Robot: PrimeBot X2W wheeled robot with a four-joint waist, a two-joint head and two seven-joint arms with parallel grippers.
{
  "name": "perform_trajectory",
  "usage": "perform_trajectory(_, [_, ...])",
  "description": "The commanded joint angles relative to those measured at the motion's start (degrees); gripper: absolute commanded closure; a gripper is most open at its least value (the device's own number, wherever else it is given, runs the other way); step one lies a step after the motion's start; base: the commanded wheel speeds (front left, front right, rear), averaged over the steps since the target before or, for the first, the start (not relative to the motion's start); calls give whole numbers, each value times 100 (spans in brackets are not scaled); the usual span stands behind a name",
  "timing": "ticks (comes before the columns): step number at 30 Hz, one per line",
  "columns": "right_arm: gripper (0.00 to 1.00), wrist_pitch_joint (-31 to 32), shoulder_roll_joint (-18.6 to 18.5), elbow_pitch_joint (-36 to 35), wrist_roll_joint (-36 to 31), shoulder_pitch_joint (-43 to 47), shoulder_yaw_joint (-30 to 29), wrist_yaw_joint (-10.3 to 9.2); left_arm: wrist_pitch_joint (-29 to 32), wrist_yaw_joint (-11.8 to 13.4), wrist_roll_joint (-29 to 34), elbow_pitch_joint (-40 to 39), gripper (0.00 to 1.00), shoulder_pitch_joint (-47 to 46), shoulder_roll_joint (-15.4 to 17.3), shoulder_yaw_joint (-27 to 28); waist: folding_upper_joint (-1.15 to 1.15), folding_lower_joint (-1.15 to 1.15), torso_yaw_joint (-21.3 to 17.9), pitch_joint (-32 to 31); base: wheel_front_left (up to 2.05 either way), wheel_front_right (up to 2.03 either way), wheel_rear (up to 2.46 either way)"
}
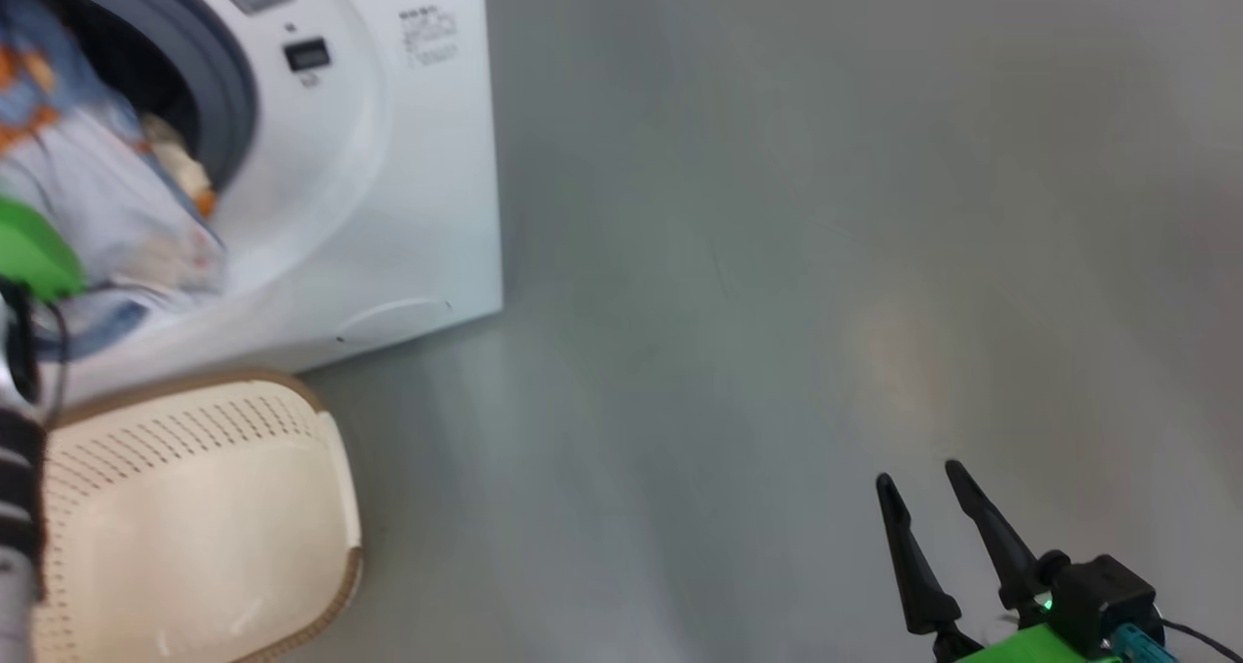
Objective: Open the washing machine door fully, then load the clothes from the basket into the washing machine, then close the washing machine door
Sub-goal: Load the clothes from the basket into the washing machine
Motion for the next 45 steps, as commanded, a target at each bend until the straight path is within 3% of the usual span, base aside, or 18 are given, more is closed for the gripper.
perform_trajectory(1, [0,-27,-69,-112,-1,-159,194,9,-73,73,92,18,100,-361,393,111,0,0,-222,404,0,0,0])
perform_trajectory(7, [0,-27,-124,-102,35,-184,310,9,-77,151,222,268,100,-871,564,53,0,0,-280,583,0,0,0])
perform_trajectory(14, [0,-27,-189,-85,33,-173,451,9,-78,408,300,97,100,-1457,653,122,0,0,-314,982,0,0,0])
perform_trajectory(20, [0,-27,-169,-163,95,-243,455,9,-78,422,448,85,100,-1989,807,33,0,0,-360,1367,0,0,0])
perform_trajectory(34, [0,-27,-122,-189,217,-490,483,9,-78,638,676,-769,100,-2741,852,-30,0,0,-263,2047,0,0,0])
perform_trajectory(45, [0,-27,-104,-148,256,-511,528,9,-79,545,869,81,100,-2728,887,-308,0,0,-266,1959,0,0,0])
